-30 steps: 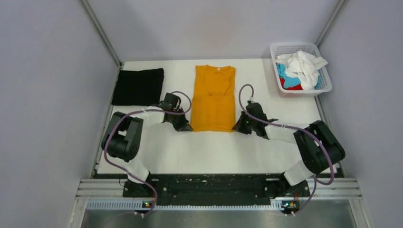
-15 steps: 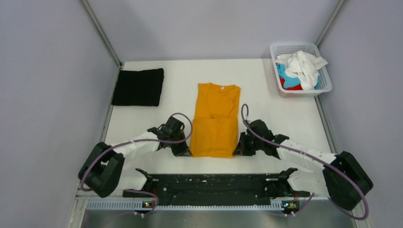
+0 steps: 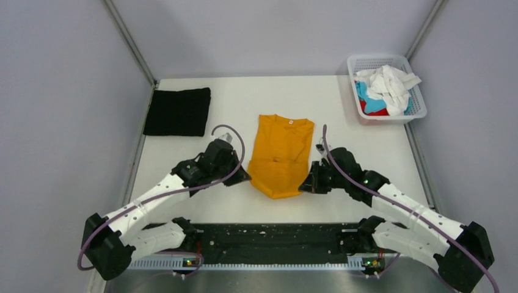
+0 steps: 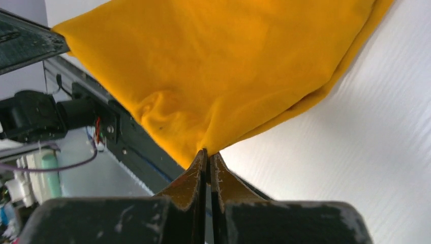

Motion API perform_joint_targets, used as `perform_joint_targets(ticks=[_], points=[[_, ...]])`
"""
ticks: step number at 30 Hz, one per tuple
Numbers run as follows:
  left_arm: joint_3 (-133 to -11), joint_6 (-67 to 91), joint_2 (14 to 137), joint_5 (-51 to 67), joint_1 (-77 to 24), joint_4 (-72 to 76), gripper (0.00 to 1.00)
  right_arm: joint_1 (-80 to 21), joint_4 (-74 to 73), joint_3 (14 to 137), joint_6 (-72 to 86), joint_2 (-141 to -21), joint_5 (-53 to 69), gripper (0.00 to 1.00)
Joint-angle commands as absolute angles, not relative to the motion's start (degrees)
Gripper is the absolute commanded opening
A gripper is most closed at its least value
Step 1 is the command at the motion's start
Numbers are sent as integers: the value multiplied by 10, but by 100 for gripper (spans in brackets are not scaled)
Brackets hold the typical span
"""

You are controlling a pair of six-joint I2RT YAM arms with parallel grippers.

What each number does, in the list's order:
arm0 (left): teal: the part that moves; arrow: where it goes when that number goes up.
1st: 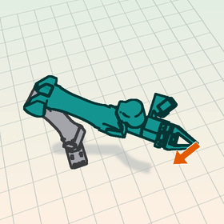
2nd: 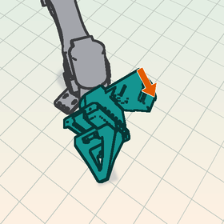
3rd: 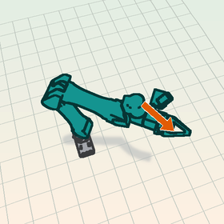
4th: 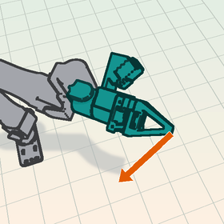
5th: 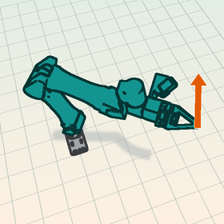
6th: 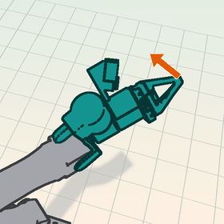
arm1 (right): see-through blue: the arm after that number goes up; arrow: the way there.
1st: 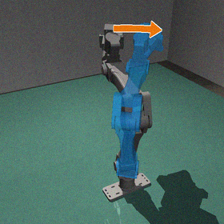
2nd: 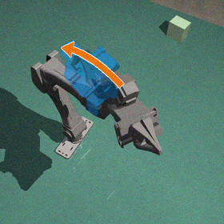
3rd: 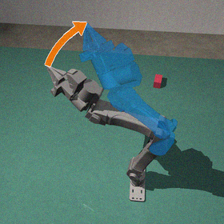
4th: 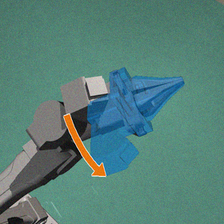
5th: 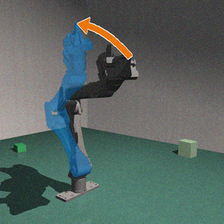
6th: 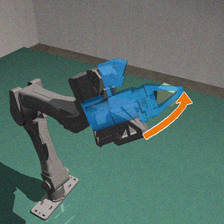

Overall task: Fold and stack the t-shirts
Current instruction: Grab one side of the 2/3 rectangular tshirt with both arms, then fold the long partially folded tshirt into a neat square

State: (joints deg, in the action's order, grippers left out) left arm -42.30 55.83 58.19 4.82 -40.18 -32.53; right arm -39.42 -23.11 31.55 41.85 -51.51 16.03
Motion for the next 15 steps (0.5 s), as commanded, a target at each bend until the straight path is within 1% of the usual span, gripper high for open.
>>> perform_joint_targets(ticks=[1,4,7,9,12,15], points=[[-532,480,628,-38,-388,-279,0,-355,-231,380,353,-525,87,0],[-607,428,682,-24,-360,-270,0,-311,-218,418,333,-542,71,0],[-669,400,732,-12,-326,-269,0,-295,-191,449,329,-559,43,0],[-697,389,765,-3,-303,-262,0,-281,-181,469,324,-580,42,0],[-738,379,825,49,-268,-250,0,-254,-173,496,314,-619,44,0],[-787,362,879,60,-252,-244,0,-216,-169,527,296,-659,53,0]])
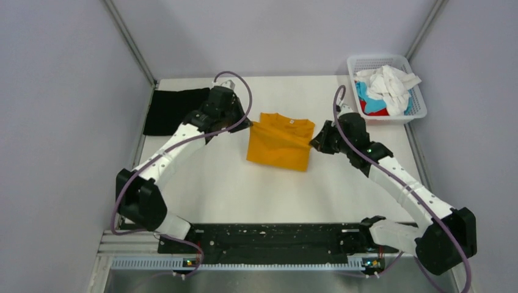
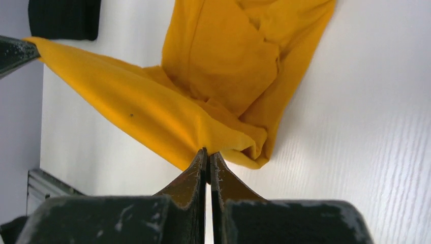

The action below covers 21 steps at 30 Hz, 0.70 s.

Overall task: Fold and stack the t-shirts
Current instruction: Fold the long partially folded tshirt into a neat square

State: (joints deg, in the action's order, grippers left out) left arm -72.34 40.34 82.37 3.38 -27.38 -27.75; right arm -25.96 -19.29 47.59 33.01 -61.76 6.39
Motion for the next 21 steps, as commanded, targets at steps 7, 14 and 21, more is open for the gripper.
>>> perform_joint_targets(ticks=[7,14,21], points=[[-918,334,1007,66,-232,-264,0,-153,-133,572,292,-743,92,0],[-1008,317,1118,77,-214,-269,0,-114,-67,608,286,-852,134,0],[-1106,314,1232,72,-202,-284,0,-100,-44,669,273,-965,116,0]])
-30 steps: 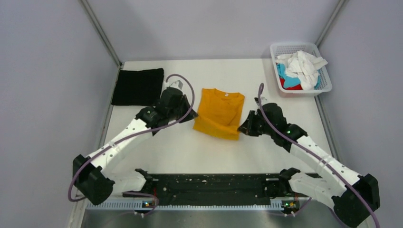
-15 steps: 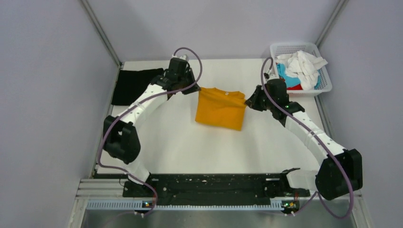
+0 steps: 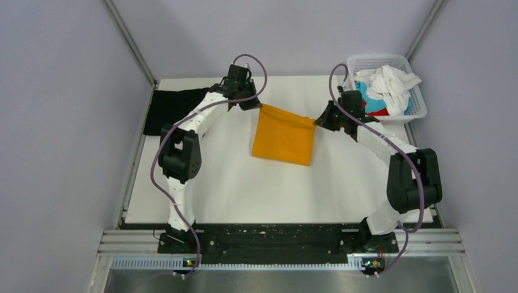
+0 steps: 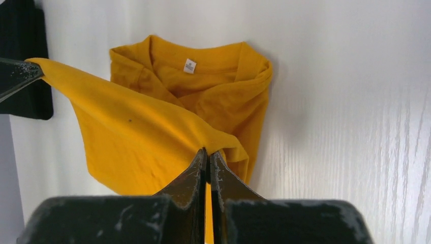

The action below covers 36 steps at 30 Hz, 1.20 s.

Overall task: Fold and stack the t-shirts
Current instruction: Fold the long partially folded tshirt into a neat square, then put the neatly folded tshirt into the corner of the board with the left arm

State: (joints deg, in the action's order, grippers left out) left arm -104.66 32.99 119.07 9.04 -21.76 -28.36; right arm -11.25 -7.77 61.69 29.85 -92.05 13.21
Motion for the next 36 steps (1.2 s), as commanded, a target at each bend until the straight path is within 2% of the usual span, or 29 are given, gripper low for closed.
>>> perform_joint_targets(ticks=[1,2,3,4,5,6,7,8,9,10,13,18,23,27,30,34,36], points=[[-1123,312,1249,73,-202,-291,0,-99,-49,680,271,-982,107,0],[-1149,310,1266,76,-201,-301,0,-96,-55,694,271,-1000,101,0],[-1167,308,1283,87,-198,-312,0,-93,-55,710,269,-1015,104,13],[-1184,306,1298,96,-198,-324,2,-90,-49,721,264,-1033,105,36],[-1197,304,1310,104,-197,-328,11,-88,-40,736,256,-1051,105,56],[-1207,303,1319,109,-197,-334,29,-85,-45,756,253,-1070,105,71],[-1214,303,1324,111,-197,-339,48,-82,-60,784,249,-1085,107,79],[-1216,303,1323,111,-195,-343,64,-82,-76,805,242,-1093,107,85],[-1215,303,1319,107,-196,-348,87,-81,-84,815,240,-1094,105,88],[-1209,304,1312,104,-196,-352,97,-81,-87,817,239,-1088,105,89],[-1152,303,1272,109,-196,-333,99,-81,-82,789,238,-1044,101,99],[-1022,303,1218,162,-197,-291,98,-82,-69,674,247,-936,124,99],[-956,308,1215,163,-206,-292,91,-83,-84,559,248,-804,119,99],[-967,300,1246,154,-215,-304,78,-82,-106,501,240,-717,132,99],[-996,301,1280,151,-225,-344,64,-82,-134,482,231,-671,116,99],[-998,306,1299,99,-258,-360,54,-82,-154,470,220,-633,94,99],[-999,313,1304,70,-274,-367,43,-82,-158,467,212,-623,92,99]])
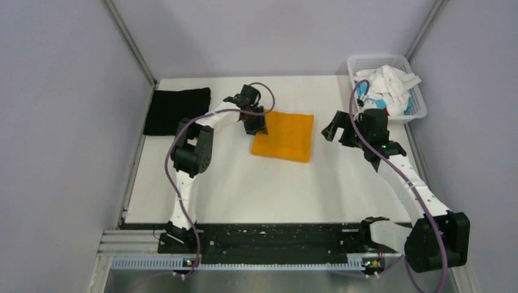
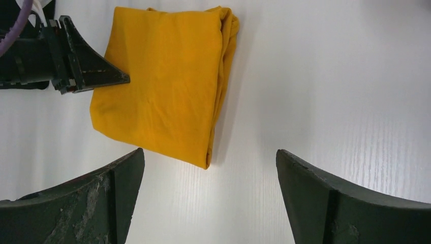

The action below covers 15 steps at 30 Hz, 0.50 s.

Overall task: Fold and stack the t-shirts
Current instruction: Put the neatly folded tshirt into the corner of the board with the left arm

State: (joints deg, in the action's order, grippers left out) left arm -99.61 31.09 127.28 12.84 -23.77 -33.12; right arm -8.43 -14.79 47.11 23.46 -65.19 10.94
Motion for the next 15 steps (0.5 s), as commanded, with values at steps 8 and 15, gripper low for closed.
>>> perform_joint_targets(ticks=[8,15], points=[[-1069,321,1321,-125,-305,-462,0,-83,-165,464,188,-629,58,99],[-1070,277,1278,-284,-302,-477,0,-83,-155,472,181,-657,70,99]])
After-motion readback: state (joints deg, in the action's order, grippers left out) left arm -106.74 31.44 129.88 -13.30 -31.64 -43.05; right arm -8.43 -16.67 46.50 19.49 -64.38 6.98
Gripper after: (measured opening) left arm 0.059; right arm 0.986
